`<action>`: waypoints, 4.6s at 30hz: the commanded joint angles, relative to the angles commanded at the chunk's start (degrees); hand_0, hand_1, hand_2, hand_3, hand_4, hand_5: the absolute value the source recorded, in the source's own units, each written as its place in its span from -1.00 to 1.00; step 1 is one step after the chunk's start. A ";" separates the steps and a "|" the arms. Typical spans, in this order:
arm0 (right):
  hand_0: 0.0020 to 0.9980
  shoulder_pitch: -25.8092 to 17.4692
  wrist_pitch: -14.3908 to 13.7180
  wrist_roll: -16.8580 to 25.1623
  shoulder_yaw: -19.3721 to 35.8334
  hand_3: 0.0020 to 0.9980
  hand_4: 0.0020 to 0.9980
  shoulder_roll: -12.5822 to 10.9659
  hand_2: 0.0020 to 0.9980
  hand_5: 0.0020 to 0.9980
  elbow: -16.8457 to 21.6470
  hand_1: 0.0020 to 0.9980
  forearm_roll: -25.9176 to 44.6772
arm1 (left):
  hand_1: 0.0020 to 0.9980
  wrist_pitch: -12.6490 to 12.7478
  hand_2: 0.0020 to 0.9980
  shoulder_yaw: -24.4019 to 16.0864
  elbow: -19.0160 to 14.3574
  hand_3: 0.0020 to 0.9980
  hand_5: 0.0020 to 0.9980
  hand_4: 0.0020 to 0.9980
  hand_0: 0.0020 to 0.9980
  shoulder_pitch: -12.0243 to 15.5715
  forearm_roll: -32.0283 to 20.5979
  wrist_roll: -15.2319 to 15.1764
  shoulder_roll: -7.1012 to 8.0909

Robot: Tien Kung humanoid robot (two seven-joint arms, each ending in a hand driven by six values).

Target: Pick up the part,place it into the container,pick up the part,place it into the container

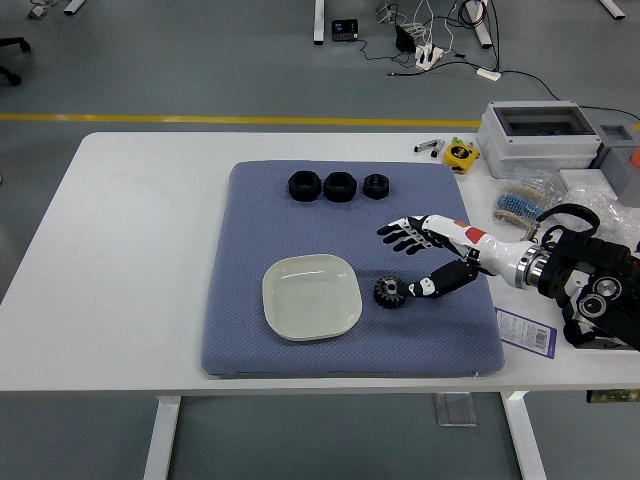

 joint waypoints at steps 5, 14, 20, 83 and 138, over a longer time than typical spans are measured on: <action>0.56 1.69 -0.33 -0.89 -2.09 0.58 0.79 1.05 0.53 -0.90 -1.15 0.46 -9.31 | 0.26 -0.02 0.27 0.11 0.00 0.12 0.36 0.23 0.42 -0.06 -0.22 -0.02 0.05; 0.51 3.44 -1.50 -2.26 -3.70 0.56 0.80 2.60 0.50 -0.90 -3.76 0.43 -30.55 | 0.25 0.00 0.27 -0.05 0.00 0.12 0.36 0.22 0.42 -0.20 -0.20 0.04 0.13; 0.43 3.81 -0.43 -3.11 -4.36 0.54 0.80 3.19 0.47 -0.88 -6.05 0.40 -30.43 | 0.25 -0.02 0.27 -0.10 0.00 0.12 0.36 0.23 0.42 -0.26 -0.09 0.09 0.16; -0.38 2.03 -5.49 -2.94 -5.05 -0.12 0.08 5.19 -0.10 -0.77 -13.33 -0.17 -20.52 | 0.26 0.00 0.27 0.41 0.00 0.12 0.37 0.23 0.42 -0.06 -0.42 0.08 -0.11; 0.01 6.12 -13.91 2.10 -7.39 0.93 0.95 15.94 0.58 -0.45 -10.12 0.24 -18.29 | 0.25 0.03 0.27 -0.31 0.00 0.12 0.36 0.23 0.42 -0.28 0.01 0.23 0.13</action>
